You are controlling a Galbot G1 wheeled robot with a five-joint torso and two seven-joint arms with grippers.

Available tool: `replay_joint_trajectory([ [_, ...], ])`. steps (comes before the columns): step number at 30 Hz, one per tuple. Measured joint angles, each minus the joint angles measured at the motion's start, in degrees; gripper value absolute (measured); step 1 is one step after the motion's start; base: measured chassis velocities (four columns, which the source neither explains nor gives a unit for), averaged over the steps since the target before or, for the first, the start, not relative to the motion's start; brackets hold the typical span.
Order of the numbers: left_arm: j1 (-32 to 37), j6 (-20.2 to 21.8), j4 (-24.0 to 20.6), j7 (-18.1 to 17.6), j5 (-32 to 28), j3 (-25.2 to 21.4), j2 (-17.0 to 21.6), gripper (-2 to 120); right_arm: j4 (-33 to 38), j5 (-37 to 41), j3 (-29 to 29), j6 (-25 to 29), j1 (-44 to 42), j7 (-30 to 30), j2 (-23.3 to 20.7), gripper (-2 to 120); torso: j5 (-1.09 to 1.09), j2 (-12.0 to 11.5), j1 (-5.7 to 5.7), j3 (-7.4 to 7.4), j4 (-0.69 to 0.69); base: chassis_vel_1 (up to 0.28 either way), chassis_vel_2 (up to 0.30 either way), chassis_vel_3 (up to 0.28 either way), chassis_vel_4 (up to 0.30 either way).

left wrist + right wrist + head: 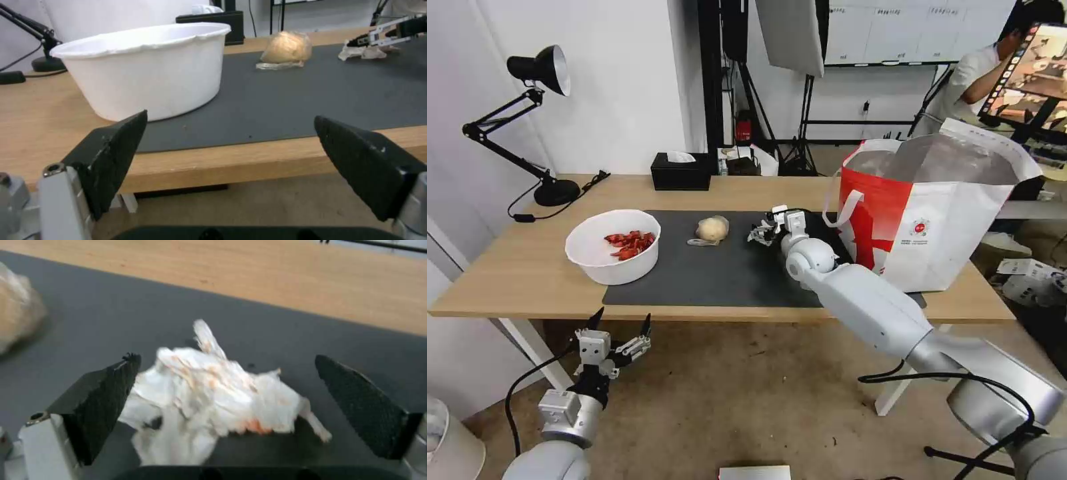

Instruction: Pick up the trash from the table and place it into the takeout bag.

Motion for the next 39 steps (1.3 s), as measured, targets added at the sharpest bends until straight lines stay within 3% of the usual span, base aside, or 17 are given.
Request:
replay_joint_trajectory([
  [7, -0.4, 0.0, 0.3, 0.0, 0.0, 0.5, 0.0, 100, 0.1, 0.4, 0.7, 0.0, -1.0, -0.4, 0.0, 97, 0.0, 0.0, 0.0, 0.0, 0.0, 0.0, 0.0, 0.0, 0.0],
  [21, -0.2, -0.1, 0.1, -0.1, 0.2, 0.9, -0.2, 100, 2.3, 2.7, 1.7, 1.0, -3.1, -0.7, -1.0, 48, 0.0, 0.0, -0.01, 0.0, 0.0, 0.0, 0.0, 0.0, 0.0],
  [29, 0.7, -0.7, -0.5, -0.1, 0.4, 0.8, -0.4, 100, 5.2, 1.2, 1.8, 4.8, -4.5, -1.6, -2.4, 15, 0.01, 0.0, -0.01, 0.0, 0.0, 0.0, 0.0, 0.0, 0.0],
  [30, 0.7, -0.7, -0.5, -0.1, 0.4, 0.8, -0.4, 100, 5.2, 1.2, 1.8, 4.8, -4.5, -1.6, -2.4, 15, 0.01, 0.0, -0.01, 0.0, 0.0, 0.0, 0.0, 0.0, 0.0],
  [33, 0.9, -0.9, -0.8, -0.1, 0.5, 0.8, -0.4, 100, 8.8, 1.0, 2.3, 6.7, -5.9, -2.2, -4.2, 2, 0.01, 0.0, -0.01, 0.0, 0.01, 0.0, 0.0, 0.0, 0.0],
  [39, 1.3, -1.0, -1.4, -0.1, 0.6, 0.8, -0.5, 100, 19.1, -0.4, 5.7, 8.8, -9.4, -2.8, -9.5, 0, 0.02, 0.0, -0.01, 0.0, 0.01, 0.0, 0.0, 0.0, 0.0],
])
